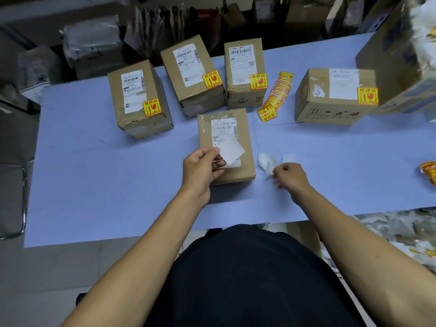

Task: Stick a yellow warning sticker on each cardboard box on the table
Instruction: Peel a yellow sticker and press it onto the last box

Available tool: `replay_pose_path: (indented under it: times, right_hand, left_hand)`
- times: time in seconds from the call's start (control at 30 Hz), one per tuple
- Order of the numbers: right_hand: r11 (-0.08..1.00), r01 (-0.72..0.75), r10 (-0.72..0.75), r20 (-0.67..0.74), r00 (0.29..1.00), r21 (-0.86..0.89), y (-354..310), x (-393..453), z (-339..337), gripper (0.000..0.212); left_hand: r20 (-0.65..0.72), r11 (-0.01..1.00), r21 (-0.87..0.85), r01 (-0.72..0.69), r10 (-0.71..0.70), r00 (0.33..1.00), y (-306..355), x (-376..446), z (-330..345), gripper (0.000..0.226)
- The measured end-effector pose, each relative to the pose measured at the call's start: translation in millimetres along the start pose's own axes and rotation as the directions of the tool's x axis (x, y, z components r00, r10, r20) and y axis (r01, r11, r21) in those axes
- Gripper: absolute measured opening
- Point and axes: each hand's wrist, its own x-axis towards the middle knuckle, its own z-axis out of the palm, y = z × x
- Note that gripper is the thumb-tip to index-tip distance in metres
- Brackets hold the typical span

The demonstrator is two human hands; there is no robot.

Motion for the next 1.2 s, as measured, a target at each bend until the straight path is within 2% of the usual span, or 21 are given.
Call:
replay_pose_path:
  times: [0.13,0.2,0.27,0.33,0.4,0.47,0.53,0.6,0.77,0.8,0.83,0.87,0.9,0.93,0.97,1.0,1.03,1.1,1.17,1.2]
  right_hand:
    - [0.984,0.055,-0.061,-0.032,0.998,-0.169,5,-2,-5,0.028]
    - [0.952,0.142,-0.157,-0.034,0.987,-0.270,-3,-10,-7,0.027]
    - [0.893,0.296,-0.325,-0.031,0.945,-0.338,-16,-23,-4,0.026]
    - [0.764,0.520,-0.561,0.004,0.827,-0.382,-31,-43,4,0.028]
    - [0.563,0.703,-0.756,0.074,0.650,-0.435,-43,-60,11,0.032]
    - [0.313,0.793,-0.868,0.181,0.462,-0.522,-53,-70,16,0.037]
    - [0.096,0.806,-0.918,0.261,0.299,-0.584,-58,-72,22,0.038]
    - [-0.014,0.785,-0.934,0.289,0.211,-0.619,-59,-70,27,0.032]
    - [-0.123,0.729,-0.960,0.267,0.084,-0.673,-60,-59,31,0.013]
    - [-0.094,0.745,-0.959,0.261,0.111,-0.660,-59,-59,31,0.010]
    - [0.000,0.781,-0.954,0.233,0.187,-0.624,-59,-60,32,0.008]
    - [0.168,0.820,-0.932,0.182,0.312,-0.548,-60,-62,34,0.006]
    - [0.395,0.822,-0.868,0.126,0.480,-0.411,-61,-65,36,0.006]
    - [0.632,0.747,-0.746,0.100,0.659,-0.209,-65,-68,37,0.006]
    - [0.808,0.589,-0.586,0.133,0.800,0.018,-69,-70,37,0.009]
    - [0.893,0.401,-0.439,0.192,0.878,0.205,-72,-71,37,0.012]
    - [0.916,0.239,-0.327,0.255,0.910,0.323,-75,-71,35,0.015]
    - [0.919,0.047,-0.199,0.355,0.914,0.392,-78,-70,29,0.016]
    - [0.919,-0.031,-0.147,0.414,0.898,0.394,-77,-69,24,0.016]
    - [0.920,-0.047,-0.136,0.430,0.892,0.388,-76,-68,23,0.015]
  left_hand:
    - [0.013,1.000,-0.018,0.021,-0.020,1.000,0,2,-2,0.010]
    - [0.019,0.998,-0.043,0.044,-0.043,0.999,2,4,-2,0.007]
    - [0.003,0.995,-0.075,0.070,-0.070,0.998,5,7,-1,0.005]
    - [-0.006,0.990,-0.096,0.103,-0.104,0.995,6,10,-1,0.005]
    - [-0.010,0.983,-0.109,0.151,-0.153,0.988,6,13,1,0.007]
    - [-0.002,0.962,-0.158,0.223,-0.226,0.974,6,14,2,0.007]
    - [0.025,0.927,-0.226,0.300,-0.303,0.953,8,14,3,0.006]
    - [0.055,0.891,-0.273,0.362,-0.361,0.931,9,13,3,0.005]
    - [0.119,0.836,-0.325,0.443,-0.428,0.896,7,5,2,0.006]
    - [0.135,0.826,-0.338,0.451,-0.432,0.892,7,4,1,0.006]
    - [0.155,0.816,-0.355,0.456,-0.430,0.889,8,3,-1,0.005]
    - [0.175,0.808,-0.374,0.455,-0.421,0.890,9,3,-2,0.004]
    - [0.192,0.806,-0.388,0.447,-0.403,0.895,9,3,-4,0.004]
    - [0.204,0.816,-0.385,0.431,-0.380,0.902,9,3,-7,0.004]
    - [0.210,0.839,-0.361,0.407,-0.352,0.912,9,4,-9,0.005]
    - [0.209,0.870,-0.321,0.373,-0.320,0.924,9,5,-10,0.008]
    - [0.199,0.904,-0.274,0.328,-0.281,0.939,8,6,-11,0.010]
    - [0.153,0.967,-0.144,0.209,-0.186,0.970,7,9,-12,0.013]
    - [0.134,0.995,0.045,0.094,-0.100,0.986,5,10,-14,0.012]
    - [0.172,0.991,0.115,0.068,-0.088,0.981,5,10,-16,0.012]
